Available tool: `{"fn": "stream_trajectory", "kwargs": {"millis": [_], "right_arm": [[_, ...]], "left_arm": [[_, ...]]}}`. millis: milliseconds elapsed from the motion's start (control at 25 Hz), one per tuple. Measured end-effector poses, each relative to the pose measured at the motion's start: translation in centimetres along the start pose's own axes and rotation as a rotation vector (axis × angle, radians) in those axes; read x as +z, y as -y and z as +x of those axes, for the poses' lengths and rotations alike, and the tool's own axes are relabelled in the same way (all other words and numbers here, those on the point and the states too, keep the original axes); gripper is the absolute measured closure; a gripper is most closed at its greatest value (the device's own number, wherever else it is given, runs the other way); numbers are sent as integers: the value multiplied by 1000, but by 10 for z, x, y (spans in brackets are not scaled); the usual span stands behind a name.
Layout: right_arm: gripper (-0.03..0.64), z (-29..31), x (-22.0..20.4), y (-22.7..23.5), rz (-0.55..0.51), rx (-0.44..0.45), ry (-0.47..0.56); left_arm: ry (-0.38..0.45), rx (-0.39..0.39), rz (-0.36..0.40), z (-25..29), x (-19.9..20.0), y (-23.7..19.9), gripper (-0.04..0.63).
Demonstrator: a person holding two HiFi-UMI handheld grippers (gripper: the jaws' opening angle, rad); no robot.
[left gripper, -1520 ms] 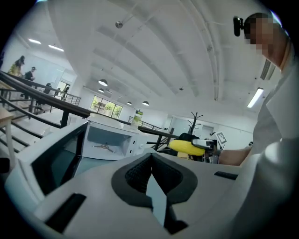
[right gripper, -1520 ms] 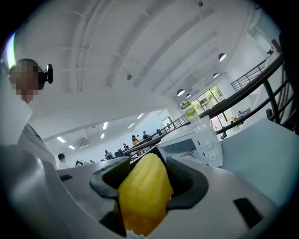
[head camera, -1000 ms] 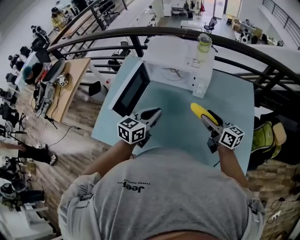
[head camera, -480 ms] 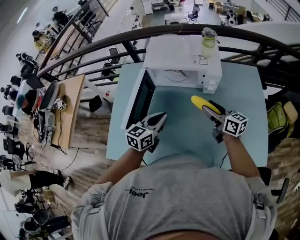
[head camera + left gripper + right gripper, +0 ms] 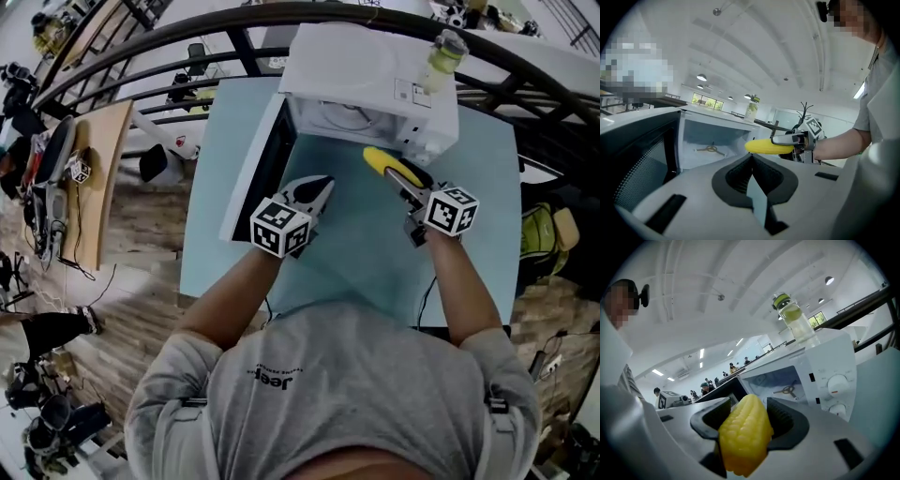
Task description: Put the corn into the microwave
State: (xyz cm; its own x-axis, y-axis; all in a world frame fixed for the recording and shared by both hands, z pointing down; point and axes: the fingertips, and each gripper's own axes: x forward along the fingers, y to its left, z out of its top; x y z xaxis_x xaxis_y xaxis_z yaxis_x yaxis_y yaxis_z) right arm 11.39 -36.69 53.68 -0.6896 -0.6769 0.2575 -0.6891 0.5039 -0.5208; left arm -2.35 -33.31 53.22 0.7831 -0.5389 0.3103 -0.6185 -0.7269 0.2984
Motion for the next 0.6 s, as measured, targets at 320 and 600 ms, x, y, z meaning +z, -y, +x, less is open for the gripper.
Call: {"fn": "stream_trajectory", "kwargs": {"millis": [320, 600], "right_arm": [[364, 52, -3, 32, -31, -24, -25], [364, 91, -10, 50, -97, -78, -39]], "left_arm": [[17, 53, -44, 42, -5, -38, 577], [9, 75, -71, 68, -17, -64, 577]]}}
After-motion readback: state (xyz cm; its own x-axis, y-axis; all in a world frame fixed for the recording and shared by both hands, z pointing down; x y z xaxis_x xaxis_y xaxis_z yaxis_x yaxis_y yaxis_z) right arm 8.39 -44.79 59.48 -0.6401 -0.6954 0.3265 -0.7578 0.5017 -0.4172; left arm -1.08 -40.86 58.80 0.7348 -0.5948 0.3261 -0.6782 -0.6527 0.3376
